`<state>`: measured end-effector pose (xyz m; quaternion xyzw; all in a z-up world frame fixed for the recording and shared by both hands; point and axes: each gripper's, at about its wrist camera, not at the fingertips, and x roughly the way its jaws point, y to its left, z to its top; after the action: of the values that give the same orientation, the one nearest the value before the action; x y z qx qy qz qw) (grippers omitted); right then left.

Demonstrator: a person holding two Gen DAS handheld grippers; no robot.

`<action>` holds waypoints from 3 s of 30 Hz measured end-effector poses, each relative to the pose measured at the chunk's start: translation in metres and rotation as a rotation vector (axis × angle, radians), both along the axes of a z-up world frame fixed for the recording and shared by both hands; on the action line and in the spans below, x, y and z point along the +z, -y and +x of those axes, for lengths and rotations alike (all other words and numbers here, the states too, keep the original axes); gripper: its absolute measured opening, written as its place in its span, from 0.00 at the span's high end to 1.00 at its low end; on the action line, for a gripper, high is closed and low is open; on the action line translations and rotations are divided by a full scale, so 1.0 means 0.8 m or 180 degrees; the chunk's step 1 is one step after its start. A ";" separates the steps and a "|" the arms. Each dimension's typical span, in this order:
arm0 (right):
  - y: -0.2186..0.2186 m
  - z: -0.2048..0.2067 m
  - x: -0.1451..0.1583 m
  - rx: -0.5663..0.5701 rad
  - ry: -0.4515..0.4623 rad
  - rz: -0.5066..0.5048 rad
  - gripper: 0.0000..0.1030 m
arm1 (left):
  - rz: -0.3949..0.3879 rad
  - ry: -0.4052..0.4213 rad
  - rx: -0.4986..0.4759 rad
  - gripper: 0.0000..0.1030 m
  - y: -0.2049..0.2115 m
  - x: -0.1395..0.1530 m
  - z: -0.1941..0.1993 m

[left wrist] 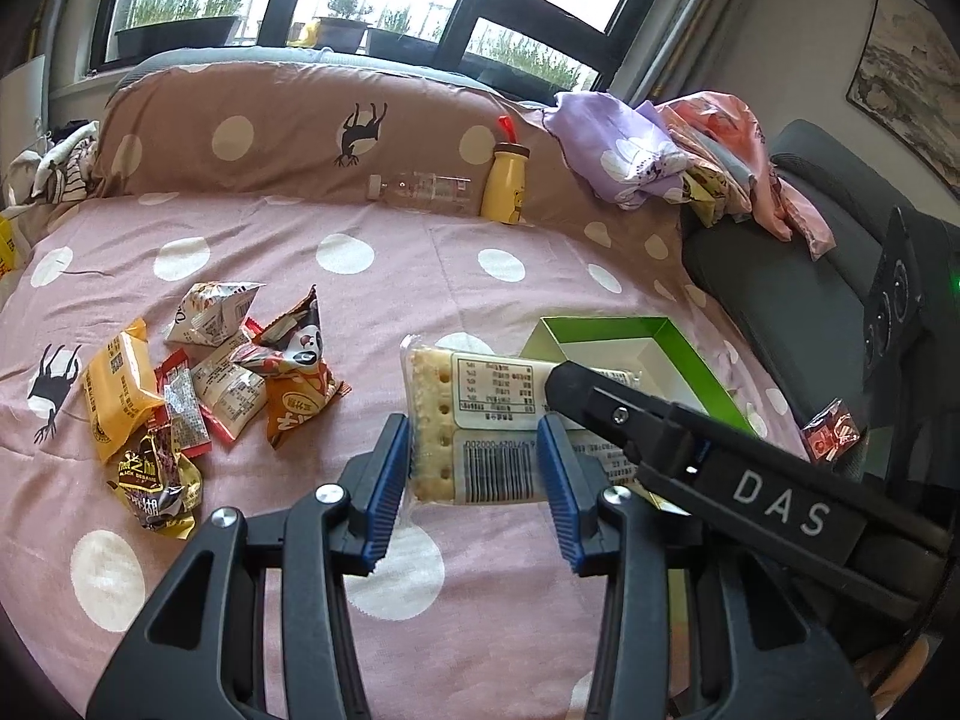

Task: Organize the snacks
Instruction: 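Carry the cracker pack into the green box and release it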

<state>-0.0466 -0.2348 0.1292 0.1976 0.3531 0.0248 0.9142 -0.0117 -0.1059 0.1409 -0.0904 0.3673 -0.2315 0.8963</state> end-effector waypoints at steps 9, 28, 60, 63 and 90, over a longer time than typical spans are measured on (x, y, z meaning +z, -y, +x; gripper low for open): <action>0.051 -0.016 0.010 -0.0167 0.0123 0.0266 0.46 | 0.0077 0.0113 -0.0230 0.59 0.044 0.013 -0.003; 0.166 -0.047 -0.007 -0.0890 0.0141 0.0627 0.46 | 0.0205 0.0075 -0.0792 0.59 0.164 0.004 0.012; 0.231 -0.045 -0.055 -0.1497 -0.0365 0.0651 0.46 | 0.0259 -0.0413 -0.1208 0.59 0.231 -0.050 0.028; 0.233 -0.043 -0.059 -0.1529 -0.0422 0.0626 0.46 | 0.0271 -0.0446 -0.1213 0.59 0.234 -0.054 0.030; 0.248 -0.039 -0.080 -0.1700 -0.0665 0.0626 0.46 | 0.0327 -0.0502 -0.1222 0.59 0.239 -0.072 0.027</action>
<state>-0.0779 -0.4331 0.0649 0.3724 0.3766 -0.2029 0.8236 0.0098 -0.2970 0.0832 0.0092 0.4580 -0.3712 0.8077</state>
